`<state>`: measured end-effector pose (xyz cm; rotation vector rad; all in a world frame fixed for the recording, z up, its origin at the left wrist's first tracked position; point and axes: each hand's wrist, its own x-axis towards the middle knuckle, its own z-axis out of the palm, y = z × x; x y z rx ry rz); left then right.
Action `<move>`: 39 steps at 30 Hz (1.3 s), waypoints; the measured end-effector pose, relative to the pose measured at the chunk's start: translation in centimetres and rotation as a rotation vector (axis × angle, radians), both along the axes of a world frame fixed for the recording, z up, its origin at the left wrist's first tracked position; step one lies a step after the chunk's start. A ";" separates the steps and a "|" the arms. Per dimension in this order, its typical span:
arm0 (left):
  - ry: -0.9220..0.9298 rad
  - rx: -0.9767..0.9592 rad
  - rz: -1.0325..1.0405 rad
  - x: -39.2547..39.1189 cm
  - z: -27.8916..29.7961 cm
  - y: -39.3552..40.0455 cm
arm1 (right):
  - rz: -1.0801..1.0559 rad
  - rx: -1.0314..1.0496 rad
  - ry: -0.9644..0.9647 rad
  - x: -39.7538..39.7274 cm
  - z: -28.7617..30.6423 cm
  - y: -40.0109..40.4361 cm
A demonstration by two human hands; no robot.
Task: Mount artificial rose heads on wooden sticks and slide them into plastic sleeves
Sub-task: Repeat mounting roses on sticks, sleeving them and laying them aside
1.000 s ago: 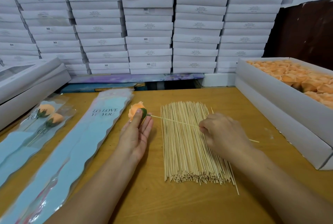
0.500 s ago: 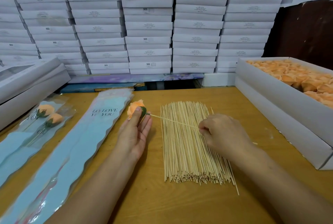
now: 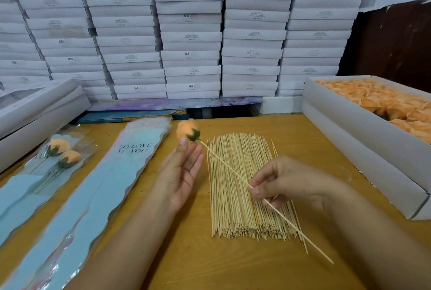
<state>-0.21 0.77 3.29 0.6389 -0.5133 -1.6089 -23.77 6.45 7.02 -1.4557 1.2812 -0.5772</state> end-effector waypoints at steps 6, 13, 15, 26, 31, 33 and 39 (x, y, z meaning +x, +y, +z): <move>-0.086 0.005 -0.100 -0.5 -0.4 0.4 | -0.140 0.122 -0.399 1.2 -1.2 -0.7; -0.476 -0.034 -0.404 -1.6 -0.5 2.0 | -0.373 0.034 -0.595 2.3 -2.5 -1.2; -0.567 -0.061 -0.473 -1.9 -0.4 2.5 | -0.411 0.018 -0.612 2.4 -2.8 -1.4; -0.719 -0.087 -0.573 -2.4 0.2 3.4 | -0.507 -0.015 -0.661 2.5 -3.3 -1.7; -0.703 -0.088 -0.554 -2.3 0.2 3.5 | -0.461 -0.012 -0.657 2.5 -3.4 -1.6; -0.696 -0.085 -0.540 -2.3 0.1 3.5 | -0.426 -0.014 -0.642 2.5 -3.5 -1.5; -0.730 -0.093 -0.551 -2.6 0.0 3.7 | -0.396 -0.041 -0.601 2.3 -3.4 -1.4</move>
